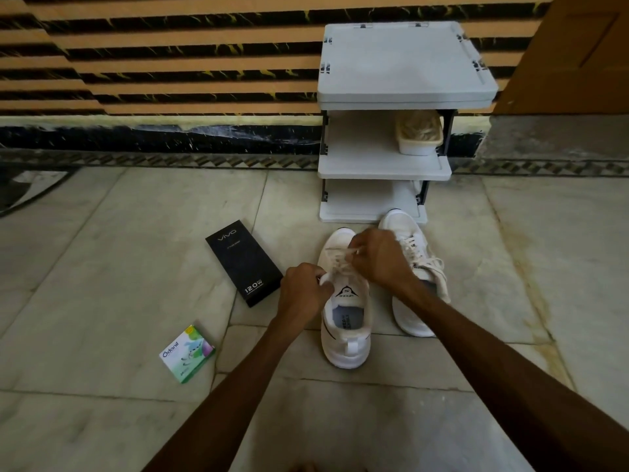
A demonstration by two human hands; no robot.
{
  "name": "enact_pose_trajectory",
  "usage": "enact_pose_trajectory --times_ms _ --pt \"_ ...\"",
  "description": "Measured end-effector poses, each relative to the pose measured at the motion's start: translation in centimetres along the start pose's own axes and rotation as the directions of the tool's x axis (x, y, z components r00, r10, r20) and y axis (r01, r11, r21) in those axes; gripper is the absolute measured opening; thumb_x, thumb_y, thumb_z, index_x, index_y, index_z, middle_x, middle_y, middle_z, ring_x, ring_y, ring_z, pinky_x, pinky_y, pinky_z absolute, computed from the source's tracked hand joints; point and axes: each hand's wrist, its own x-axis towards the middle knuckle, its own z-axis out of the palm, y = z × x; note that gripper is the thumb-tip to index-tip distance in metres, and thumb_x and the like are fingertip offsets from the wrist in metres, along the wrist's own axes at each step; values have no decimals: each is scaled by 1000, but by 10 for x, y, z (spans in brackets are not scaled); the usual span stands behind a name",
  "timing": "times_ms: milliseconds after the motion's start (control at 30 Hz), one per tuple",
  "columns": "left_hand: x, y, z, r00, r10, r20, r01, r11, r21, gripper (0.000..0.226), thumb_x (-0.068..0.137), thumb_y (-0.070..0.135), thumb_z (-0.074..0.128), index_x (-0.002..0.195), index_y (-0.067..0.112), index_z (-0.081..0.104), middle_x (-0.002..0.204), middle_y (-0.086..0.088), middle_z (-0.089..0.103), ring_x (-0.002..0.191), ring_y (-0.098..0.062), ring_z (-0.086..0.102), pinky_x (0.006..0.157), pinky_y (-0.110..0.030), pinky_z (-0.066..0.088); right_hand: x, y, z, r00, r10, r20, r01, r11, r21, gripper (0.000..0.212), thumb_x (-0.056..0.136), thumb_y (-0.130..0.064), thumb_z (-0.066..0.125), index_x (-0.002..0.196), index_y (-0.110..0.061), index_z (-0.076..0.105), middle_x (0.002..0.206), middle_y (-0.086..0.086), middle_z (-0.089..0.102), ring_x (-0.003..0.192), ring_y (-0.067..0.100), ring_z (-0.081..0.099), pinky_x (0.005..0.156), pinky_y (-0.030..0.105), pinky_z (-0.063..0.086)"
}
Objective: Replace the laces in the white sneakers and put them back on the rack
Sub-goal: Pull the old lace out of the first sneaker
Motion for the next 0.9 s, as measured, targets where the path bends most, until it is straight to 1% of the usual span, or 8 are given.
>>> enact_pose_trajectory --times_ms 100,233,300,367,400,467,567,900 --pt "0 -1 -1 1000 11 1 -11 1000 1 10 84 22 70 81 14 73 70 1 68 63 -11 63 59 -27 53 3 -1 -27 964 262 39 -217 698 683 10 91 -13 60 85 -11 67 77 4 64 70 15 58 64 30 50" --pt "-2 2 0 999 32 4 -32 999 -15 8 84 20 70 85 14 75 71 1 68 65 -13 64 59 -25 52 3 -2 -32 913 282 295 -342 135 930 13 94 -8 45 88 -11 56 89 9 63 85 22 65 79 35 53" --pt "-1 3 0 1000 28 3 -28 1000 -13 9 84 20 70 82 12 75 68 1 67 63 -12 62 57 -24 50 2 -1 -20 936 274 221 -321 405 856 14 98 -14 45 92 -9 56 83 9 63 71 18 63 66 29 52" --pt "-1 2 0 1000 14 2 -14 1000 -9 9 83 20 70 81 12 75 68 0 68 63 -13 63 60 -29 54 3 6 -7 988 120 95 -143 945 295 18 96 -25 55 93 -9 62 85 7 65 72 18 60 64 28 48" --pt "-1 2 0 1000 4 1 -4 1000 -10 10 84 20 70 80 12 74 70 -1 68 64 -13 64 61 -29 55 2 9 -1 993 18 115 -14 999 -33 22 93 -28 59 98 -9 66 93 9 67 80 21 62 70 29 49" --pt "-2 3 1 1000 -19 -2 19 1000 -17 10 85 21 70 82 12 74 74 -1 69 67 -13 65 61 -26 54 -1 10 6 977 -29 213 98 942 -320 28 89 -30 64 109 -11 70 109 15 67 99 29 63 82 33 52" --pt "-2 3 2 1000 -27 -13 27 1000 -12 12 85 23 70 79 13 73 72 -1 69 66 -12 64 60 -24 52 0 7 5 981 -71 181 118 957 -264 27 86 -34 69 99 -11 75 101 16 69 93 31 66 77 32 52" --pt "0 3 1 998 -52 21 52 999 -4 18 84 23 69 99 16 75 87 0 73 78 -15 68 72 -31 58 -6 19 -8 989 138 45 -143 879 454 27 98 -26 54 78 -15 68 71 -5 60 72 12 56 66 24 42"
